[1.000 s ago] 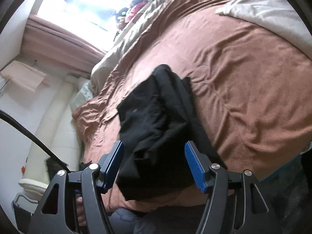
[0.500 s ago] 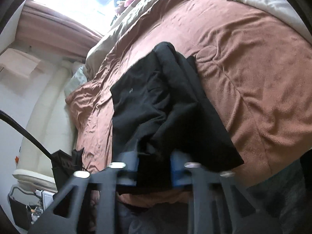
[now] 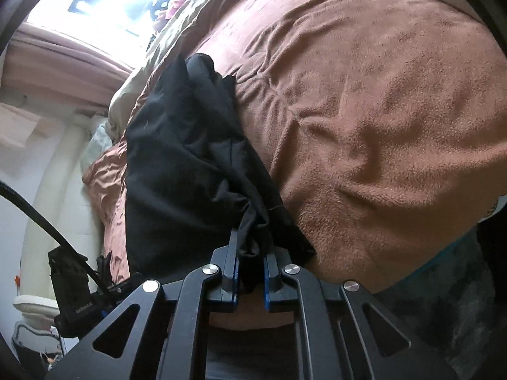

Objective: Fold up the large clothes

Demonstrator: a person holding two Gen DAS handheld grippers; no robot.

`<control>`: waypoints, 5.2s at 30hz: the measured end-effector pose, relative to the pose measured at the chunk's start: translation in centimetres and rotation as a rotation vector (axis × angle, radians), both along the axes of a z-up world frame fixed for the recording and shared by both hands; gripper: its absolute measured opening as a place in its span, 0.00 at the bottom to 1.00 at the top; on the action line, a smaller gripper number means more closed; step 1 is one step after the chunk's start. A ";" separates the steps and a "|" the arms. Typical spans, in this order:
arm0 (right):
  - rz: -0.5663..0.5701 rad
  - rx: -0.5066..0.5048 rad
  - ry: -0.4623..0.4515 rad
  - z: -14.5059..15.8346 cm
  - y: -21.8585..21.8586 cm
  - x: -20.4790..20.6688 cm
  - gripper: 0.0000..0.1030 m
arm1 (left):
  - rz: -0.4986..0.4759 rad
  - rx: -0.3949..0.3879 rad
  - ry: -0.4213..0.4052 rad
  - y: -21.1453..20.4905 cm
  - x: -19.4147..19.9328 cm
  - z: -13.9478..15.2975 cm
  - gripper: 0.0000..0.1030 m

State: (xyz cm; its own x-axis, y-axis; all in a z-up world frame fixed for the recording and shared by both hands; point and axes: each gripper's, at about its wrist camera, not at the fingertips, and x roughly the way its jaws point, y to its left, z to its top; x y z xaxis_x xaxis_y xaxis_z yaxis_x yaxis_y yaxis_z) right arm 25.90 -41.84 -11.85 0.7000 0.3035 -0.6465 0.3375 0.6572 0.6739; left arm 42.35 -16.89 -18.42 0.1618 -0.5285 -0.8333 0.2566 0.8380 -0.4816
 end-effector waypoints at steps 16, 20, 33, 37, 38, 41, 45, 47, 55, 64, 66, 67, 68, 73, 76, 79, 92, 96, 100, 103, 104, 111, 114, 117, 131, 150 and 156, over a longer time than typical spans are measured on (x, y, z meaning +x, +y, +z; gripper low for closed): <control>0.076 -0.168 -0.100 8.4 -1.4 2.0 0.73 | 0.051 -0.024 -0.029 1.5 4.1 2.1 0.66; 0.148 -0.230 -0.079 9.8 -1.4 5.7 0.73 | 0.077 -0.035 -0.043 1.4 6.7 2.6 0.66; 0.310 -0.268 0.082 8.5 -2.5 20.8 0.73 | 0.096 -0.046 -0.058 -0.5 13.2 2.0 0.66; 0.283 -0.300 0.111 7.6 -2.4 23.1 0.73 | 0.097 -0.040 -0.069 -1.5 15.4 2.0 0.66; 0.274 -0.305 0.115 7.4 -2.6 23.4 0.73 | 0.099 -0.038 -0.072 -1.8 15.9 2.0 0.66; 0.266 -0.306 0.128 6.7 -2.5 23.8 0.73 | 0.098 -0.002 -0.088 -2.8 17.2 2.1 0.66; 0.259 -0.259 0.131 5.3 -2.5 24.1 0.73 | 0.092 0.050 -0.112 -3.5 18.2 2.1 0.66; 0.259 -0.202 0.101 5.2 -3.1 23.9 0.73 | 0.082 0.057 -0.116 -3.3 18.3 2.0 0.66; 0.284 0.012 0.039 3.4 -4.2 23.1 0.73 | 0.081 0.019 -0.096 -2.0 17.5 1.5 0.66; 0.327 0.151 0.028 1.5 -4.9 23.5 0.73 | 0.065 -0.036 -0.055 -0.9 15.6 1.0 0.66; 0.328 0.157 0.046 1.3 -4.9 23.4 0.73 | 0.069 -0.048 -0.050 -0.6 15.3 0.9 0.66; 0.328 0.162 0.052 1.4 -5.1 23.4 0.73 | 0.071 -0.050 -0.051 -0.6 15.2 0.9 0.66; 0.327 0.164 0.058 1.4 -5.1 23.4 0.73 | 0.072 -0.052 -0.054 -0.6 15.2 0.9 0.66; 0.337 0.238 0.035 0.8 -6.0 24.0 0.73 | 0.073 -0.063 -0.050 -1.0 15.5 0.6 0.65; 0.327 0.261 0.015 -0.2 -6.2 24.9 0.73 | 0.082 -0.069 -0.045 -1.2 15.9 0.4 0.65; 0.327 0.263 0.011 -0.5 -6.1 25.3 0.73 | 0.086 -0.082 -0.038 -1.2 16.2 0.3 0.65; 0.381 0.116 -0.041 3.3 -3.5 23.5 0.11 | 0.121 -0.089 -0.089 -0.6 15.1 2.9 0.26; 0.388 0.075 -0.079 5.6 -2.3 21.9 0.10 | 0.131 -0.107 -0.127 0.1 14.1 4.6 0.22; 0.399 0.043 -0.126 8.2 -1.0 20.0 0.10 | 0.153 -0.136 -0.169 1.3 12.8 6.9 0.20; 0.414 0.029 -0.166 10.4 0.3 18.5 0.10 | 0.172 -0.163 -0.210 2.6 11.6 9.1 0.19; 0.423 0.024 -0.181 11.1 0.6 18.0 0.10 | 0.182 -0.171 -0.229 3.1 11.1 10.0 0.19; 0.488 -0.021 -0.287 16.7 5.3 15.2 0.10 | 0.249 -0.204 -0.340 8.7 8.3 15.6 0.19; 0.518 -0.038 -0.329 18.4 8.0 14.3 0.10 | 0.297 -0.216 -0.383 12.2 6.9 17.9 0.19; 0.552 -0.053 -0.362 19.9 11.1 13.7 0.10 | 0.335 -0.213 -0.420 15.1 5.5 19.5 0.19; 0.733 -0.064 -0.458 23.2 25.7 15.1 0.10 | 0.518 -0.209 -0.575 31.2 -2.9 25.7 0.19; 0.921 -0.015 -0.514 22.7 43.9 21.9 0.10 | 0.708 -0.083 -0.661 49.2 -9.6 28.3 0.19; 0.975 0.041 -0.510 21.6 50.5 24.1 0.10 | 0.759 0.042 -0.664 54.8 -10.4 30.0 0.18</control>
